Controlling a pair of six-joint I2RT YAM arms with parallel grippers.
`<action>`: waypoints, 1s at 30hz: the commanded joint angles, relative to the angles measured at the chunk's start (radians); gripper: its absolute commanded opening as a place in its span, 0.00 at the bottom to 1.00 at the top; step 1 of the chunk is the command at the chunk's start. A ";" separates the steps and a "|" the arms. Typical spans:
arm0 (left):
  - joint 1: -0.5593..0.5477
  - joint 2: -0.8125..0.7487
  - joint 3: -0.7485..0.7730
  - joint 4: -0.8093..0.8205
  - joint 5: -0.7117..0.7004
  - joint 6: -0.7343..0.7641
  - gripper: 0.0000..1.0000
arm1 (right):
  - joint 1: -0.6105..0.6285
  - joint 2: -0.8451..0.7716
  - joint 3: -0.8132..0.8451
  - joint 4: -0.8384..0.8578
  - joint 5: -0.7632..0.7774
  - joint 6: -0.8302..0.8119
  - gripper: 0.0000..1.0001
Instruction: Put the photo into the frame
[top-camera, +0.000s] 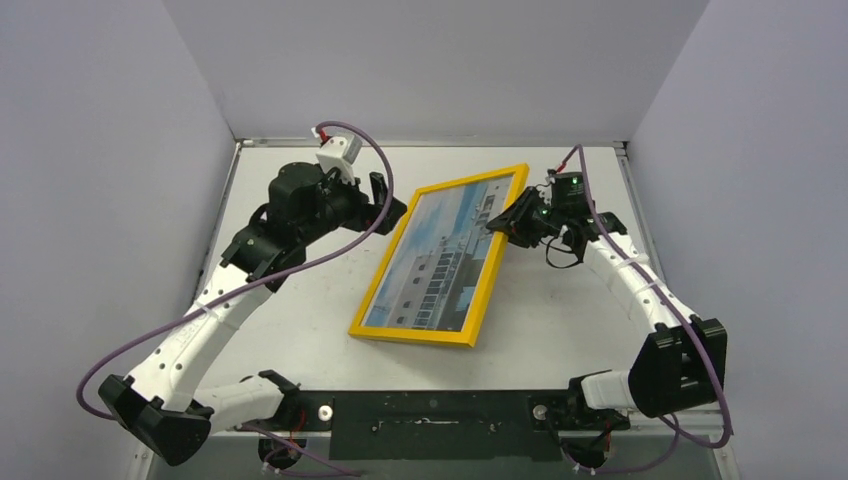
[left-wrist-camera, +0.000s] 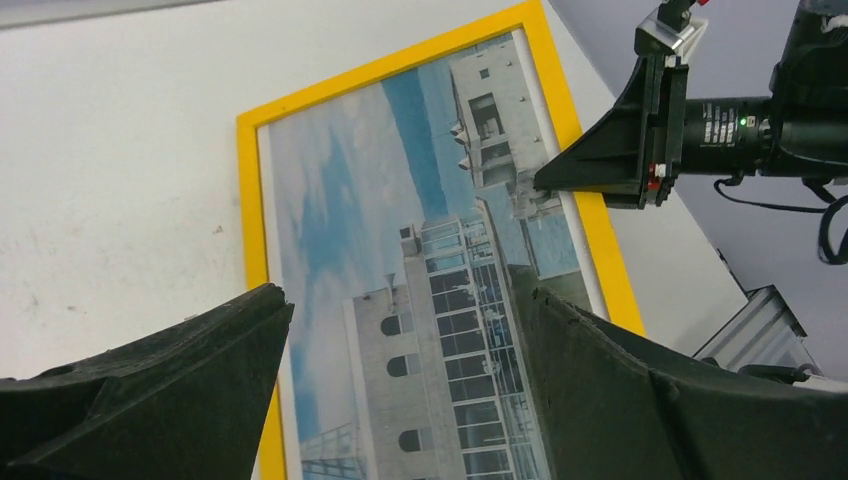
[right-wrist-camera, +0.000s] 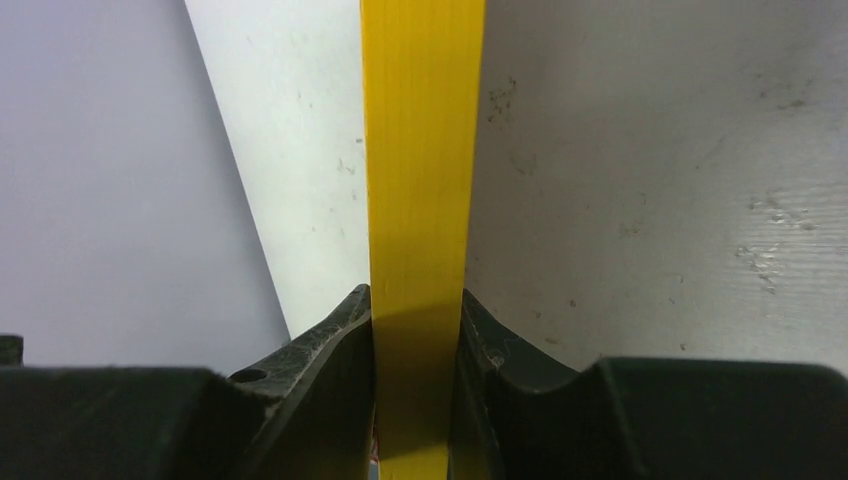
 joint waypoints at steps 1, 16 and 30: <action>0.062 0.020 -0.024 0.060 0.098 -0.078 0.90 | 0.002 -0.007 -0.152 0.270 -0.089 -0.029 0.12; 0.299 0.123 -0.169 -0.170 0.142 -0.188 0.89 | -0.013 0.252 -0.291 0.576 -0.062 -0.049 0.21; 0.353 0.059 -0.316 -0.571 0.221 -0.146 0.90 | -0.015 0.387 -0.189 0.282 0.102 -0.169 0.42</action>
